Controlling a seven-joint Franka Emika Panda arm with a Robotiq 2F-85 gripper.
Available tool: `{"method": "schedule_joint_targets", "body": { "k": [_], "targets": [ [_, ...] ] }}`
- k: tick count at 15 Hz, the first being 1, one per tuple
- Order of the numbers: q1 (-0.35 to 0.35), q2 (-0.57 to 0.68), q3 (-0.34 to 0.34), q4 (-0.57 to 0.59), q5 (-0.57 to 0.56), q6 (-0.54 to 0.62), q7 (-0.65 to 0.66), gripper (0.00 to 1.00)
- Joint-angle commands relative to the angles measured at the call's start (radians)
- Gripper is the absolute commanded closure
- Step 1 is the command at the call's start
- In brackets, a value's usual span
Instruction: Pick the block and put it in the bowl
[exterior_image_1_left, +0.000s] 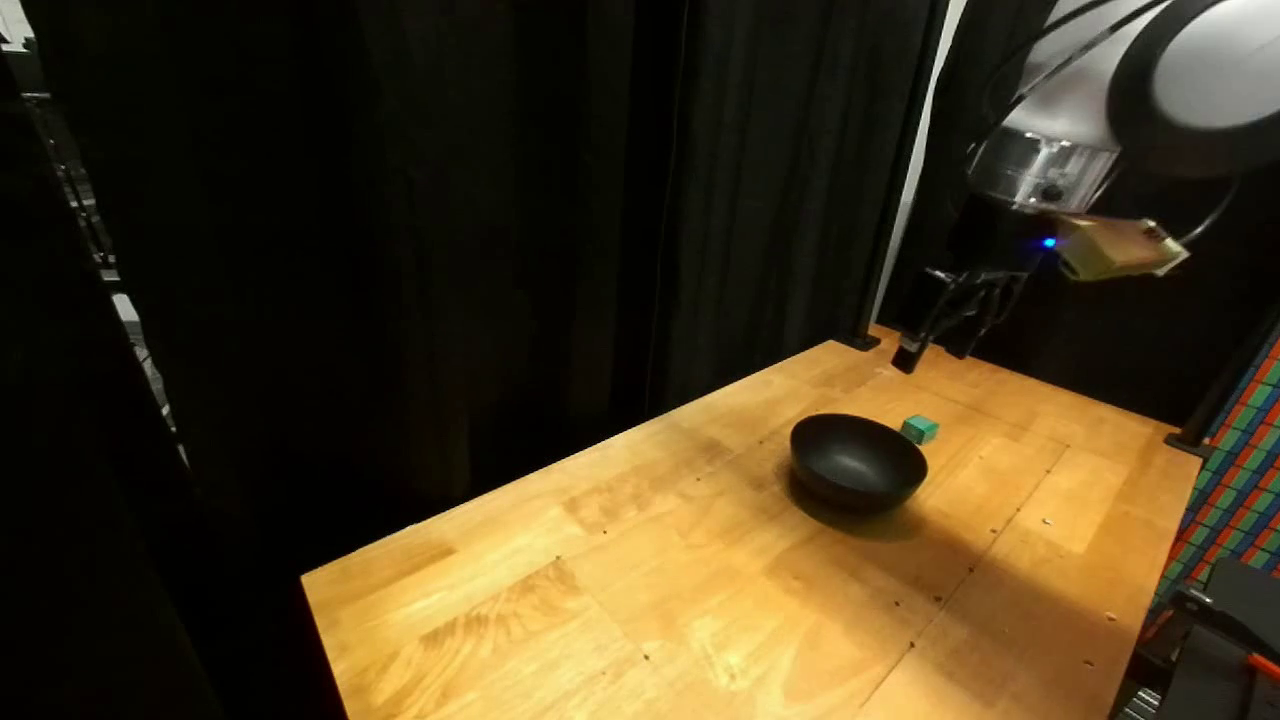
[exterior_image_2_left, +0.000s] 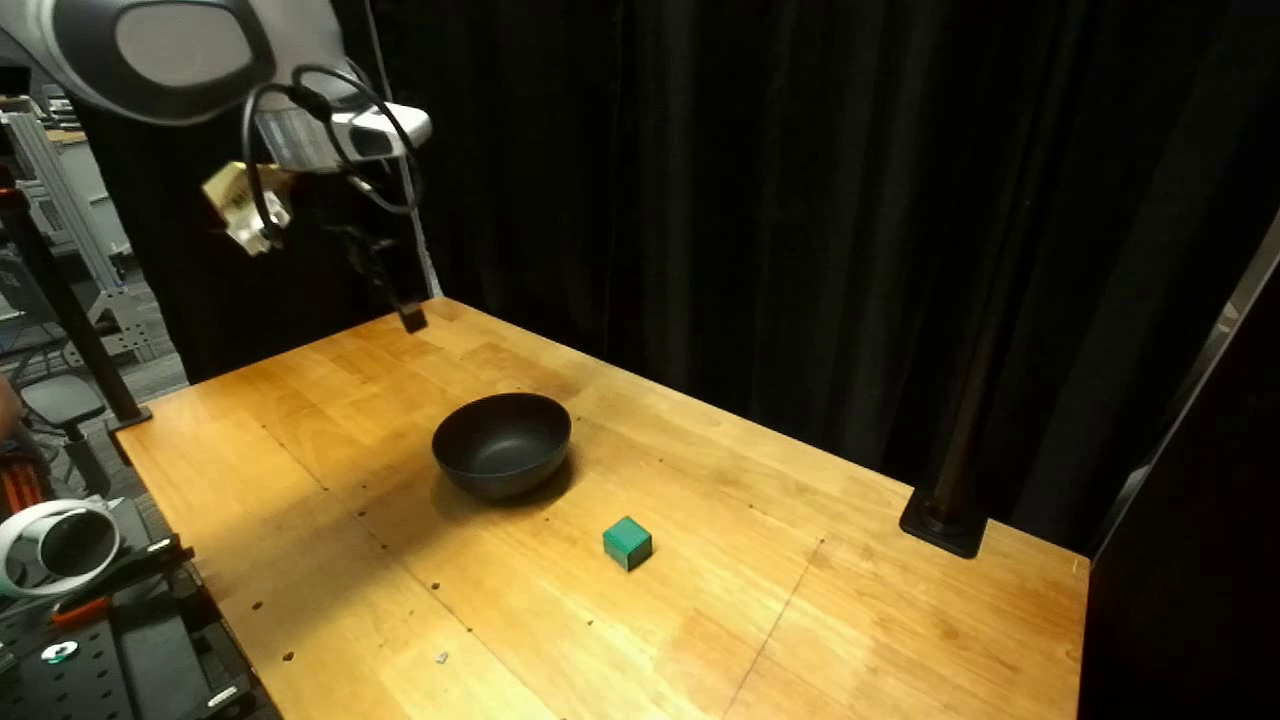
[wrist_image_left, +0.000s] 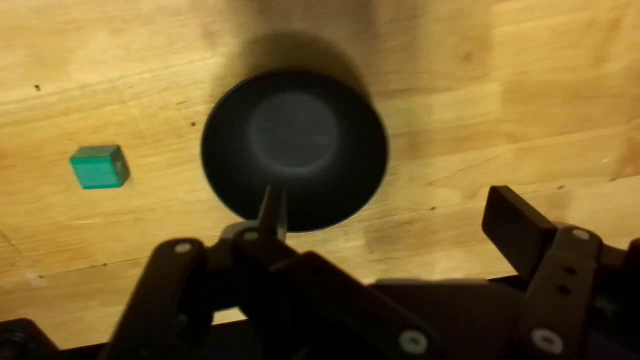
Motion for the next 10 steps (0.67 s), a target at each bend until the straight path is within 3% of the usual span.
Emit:
{"method": "schedule_joint_targets", "body": {
  "k": [1, 3, 5, 10],
  "targets": [
    [-0.099, 0.227, -0.052, 0.109, -0.186, 0.198, 0.160, 0.00],
    [-0.119, 0.317, -0.123, 0.159, -0.274, 0.282, 0.252, 0.00],
    [-0.105, 0.389, -0.206, 0.208, -0.293, 0.332, 0.323, 0.00],
    [-0.012, 0.544, -0.391, 0.281, -0.233, 0.432, 0.501, 0.00]
  ]
}}
